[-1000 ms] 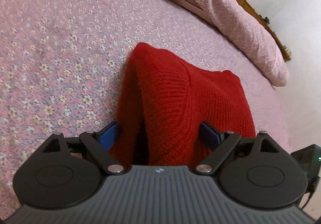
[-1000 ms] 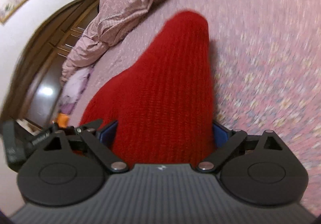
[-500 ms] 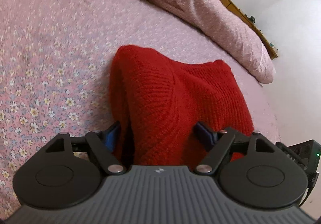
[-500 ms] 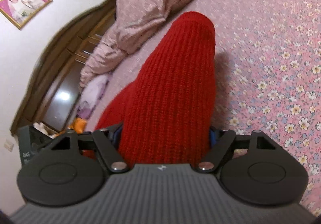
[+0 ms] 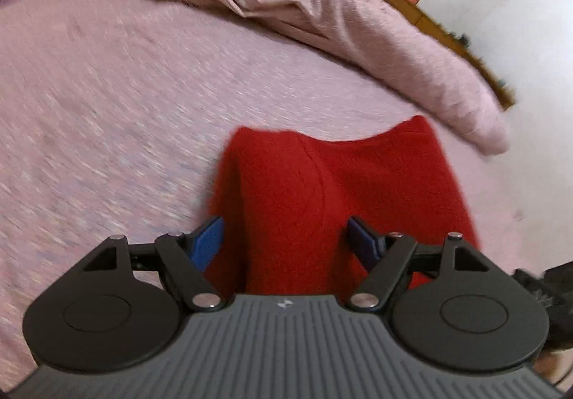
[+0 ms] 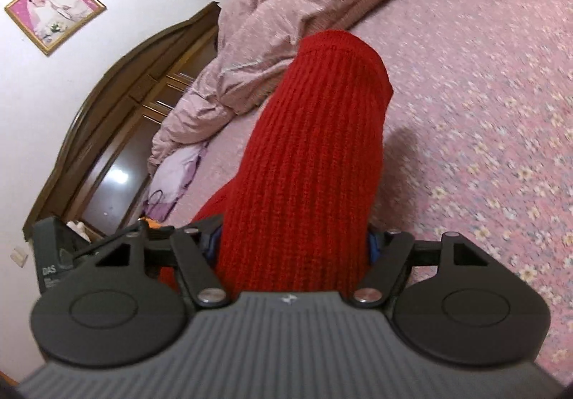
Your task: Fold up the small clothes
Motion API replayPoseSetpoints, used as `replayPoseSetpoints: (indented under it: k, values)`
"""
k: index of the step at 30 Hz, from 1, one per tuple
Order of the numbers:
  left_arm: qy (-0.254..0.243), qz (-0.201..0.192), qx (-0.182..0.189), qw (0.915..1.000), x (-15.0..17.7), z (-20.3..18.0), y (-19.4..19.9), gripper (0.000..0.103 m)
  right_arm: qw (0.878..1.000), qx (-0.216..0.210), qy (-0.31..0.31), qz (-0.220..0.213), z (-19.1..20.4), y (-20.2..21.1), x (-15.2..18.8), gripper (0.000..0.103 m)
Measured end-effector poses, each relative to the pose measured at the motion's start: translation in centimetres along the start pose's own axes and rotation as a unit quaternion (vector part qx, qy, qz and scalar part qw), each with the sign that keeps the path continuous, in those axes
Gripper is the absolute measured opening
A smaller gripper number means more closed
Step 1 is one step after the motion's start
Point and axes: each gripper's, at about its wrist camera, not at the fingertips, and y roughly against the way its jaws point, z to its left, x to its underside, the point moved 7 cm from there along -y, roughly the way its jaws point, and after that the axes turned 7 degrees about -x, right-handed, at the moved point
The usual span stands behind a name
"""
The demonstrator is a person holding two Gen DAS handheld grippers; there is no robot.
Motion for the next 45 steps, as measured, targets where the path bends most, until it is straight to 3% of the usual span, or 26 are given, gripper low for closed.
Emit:
replayPoseSetpoints:
  k: [3,9,18,24,30,37,45]
  values:
    - [-0.005,0.029,0.015,0.9995,0.7,0.0,-0.8,0.079,1.0,0.001,-0.004,-0.001,-0.4,-0.2,0.4,0.073]
    - [0.064,0.056,0.077,0.9934,1.6,1.0,-2.9,0.081,1.0,0.004,0.0,0.002,-0.6,-0.1,0.6,0.073]
    - [0.069,0.024,0.149,0.9862,0.0,-1.6,-1.5,0.078,0.999,-0.036,0.022,-0.014,1.0,0.9,-1.0,0.072]
    - [0.05,0.02,0.178,0.9826,-0.3,-5.9,-2.1,0.078,0.998,-0.021,0.043,-0.048,0.2,4.1,-3.9,0.072]
    - [-0.015,0.032,0.161,0.9863,0.6,-10.0,-4.9,0.078,0.997,0.028,0.035,-0.067,-3.4,6.9,-5.6,0.072]
    - [-0.071,0.036,0.117,0.99,2.4,-11.0,-6.9,0.078,0.994,0.084,-0.021,-0.063,-9.1,7.4,-3.3,0.072]
    - [-0.102,0.017,0.073,0.9919,2.6,-11.3,-3.9,0.078,0.991,0.118,-0.004,-0.068,-8.8,8.4,-2.9,0.077]
